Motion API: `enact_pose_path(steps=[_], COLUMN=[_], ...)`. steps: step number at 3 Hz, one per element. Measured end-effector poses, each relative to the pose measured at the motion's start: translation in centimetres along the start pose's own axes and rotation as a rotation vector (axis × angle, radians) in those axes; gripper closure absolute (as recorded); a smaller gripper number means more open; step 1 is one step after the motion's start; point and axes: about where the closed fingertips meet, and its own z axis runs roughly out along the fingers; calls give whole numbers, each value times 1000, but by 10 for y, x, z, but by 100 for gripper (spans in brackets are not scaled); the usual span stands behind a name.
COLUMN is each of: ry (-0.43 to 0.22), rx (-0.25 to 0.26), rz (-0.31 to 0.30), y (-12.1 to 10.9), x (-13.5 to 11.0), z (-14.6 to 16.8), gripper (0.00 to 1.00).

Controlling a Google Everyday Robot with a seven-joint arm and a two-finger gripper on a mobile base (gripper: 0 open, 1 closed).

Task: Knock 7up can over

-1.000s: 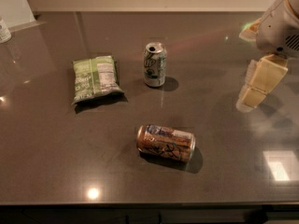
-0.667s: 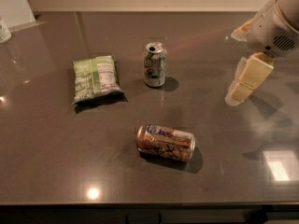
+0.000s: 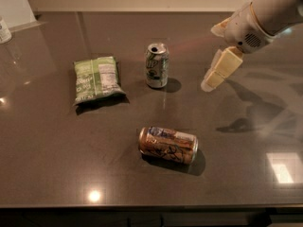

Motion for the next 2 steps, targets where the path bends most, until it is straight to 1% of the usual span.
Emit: enact_pose_path(steps=[1,2], ry=[-59,-113], rx=[-13,-41], rz=[0,8], y=[-14,-23], x=[-14,-26], z=[25,53], gripper=[0,0])
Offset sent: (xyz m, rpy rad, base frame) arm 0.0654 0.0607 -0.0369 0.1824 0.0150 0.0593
